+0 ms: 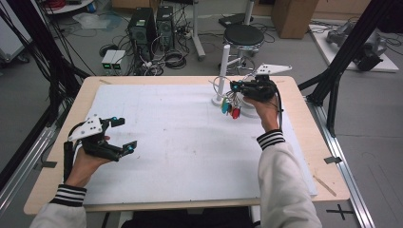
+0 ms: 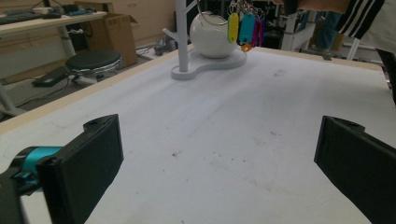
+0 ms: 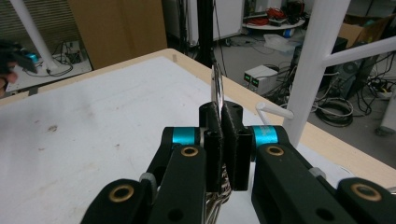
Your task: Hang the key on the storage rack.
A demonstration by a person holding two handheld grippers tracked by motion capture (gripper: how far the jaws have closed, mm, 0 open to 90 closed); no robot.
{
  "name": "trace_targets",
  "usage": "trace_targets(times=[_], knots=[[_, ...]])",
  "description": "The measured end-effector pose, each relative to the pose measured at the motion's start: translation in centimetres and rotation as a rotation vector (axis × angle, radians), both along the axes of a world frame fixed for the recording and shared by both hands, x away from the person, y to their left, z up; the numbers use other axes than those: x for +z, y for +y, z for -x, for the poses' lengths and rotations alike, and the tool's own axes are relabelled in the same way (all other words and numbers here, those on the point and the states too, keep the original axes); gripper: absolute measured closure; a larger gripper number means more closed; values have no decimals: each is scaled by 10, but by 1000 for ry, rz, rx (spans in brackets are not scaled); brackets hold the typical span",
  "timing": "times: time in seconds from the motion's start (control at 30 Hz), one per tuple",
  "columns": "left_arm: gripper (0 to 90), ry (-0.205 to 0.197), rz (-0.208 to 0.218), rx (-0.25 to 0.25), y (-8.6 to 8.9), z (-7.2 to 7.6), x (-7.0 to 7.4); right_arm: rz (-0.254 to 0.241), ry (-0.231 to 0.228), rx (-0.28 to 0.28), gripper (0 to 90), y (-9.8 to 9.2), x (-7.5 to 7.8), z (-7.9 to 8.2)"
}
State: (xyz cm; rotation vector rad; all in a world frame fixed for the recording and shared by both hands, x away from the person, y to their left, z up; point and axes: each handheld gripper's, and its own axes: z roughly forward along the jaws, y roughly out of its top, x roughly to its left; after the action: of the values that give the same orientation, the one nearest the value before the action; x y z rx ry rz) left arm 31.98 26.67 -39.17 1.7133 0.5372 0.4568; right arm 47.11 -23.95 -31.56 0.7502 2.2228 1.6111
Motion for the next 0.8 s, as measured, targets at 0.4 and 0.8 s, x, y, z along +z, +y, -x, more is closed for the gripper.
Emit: trace_targets(times=[0.4,0.8], knots=[[17,-23,68,79,15,24,-38,-28,23,-70,881,-3,-16,-18],[17,-49,101,115,20,31,-50,-36,38,-92,880,-4,-29,-30]])
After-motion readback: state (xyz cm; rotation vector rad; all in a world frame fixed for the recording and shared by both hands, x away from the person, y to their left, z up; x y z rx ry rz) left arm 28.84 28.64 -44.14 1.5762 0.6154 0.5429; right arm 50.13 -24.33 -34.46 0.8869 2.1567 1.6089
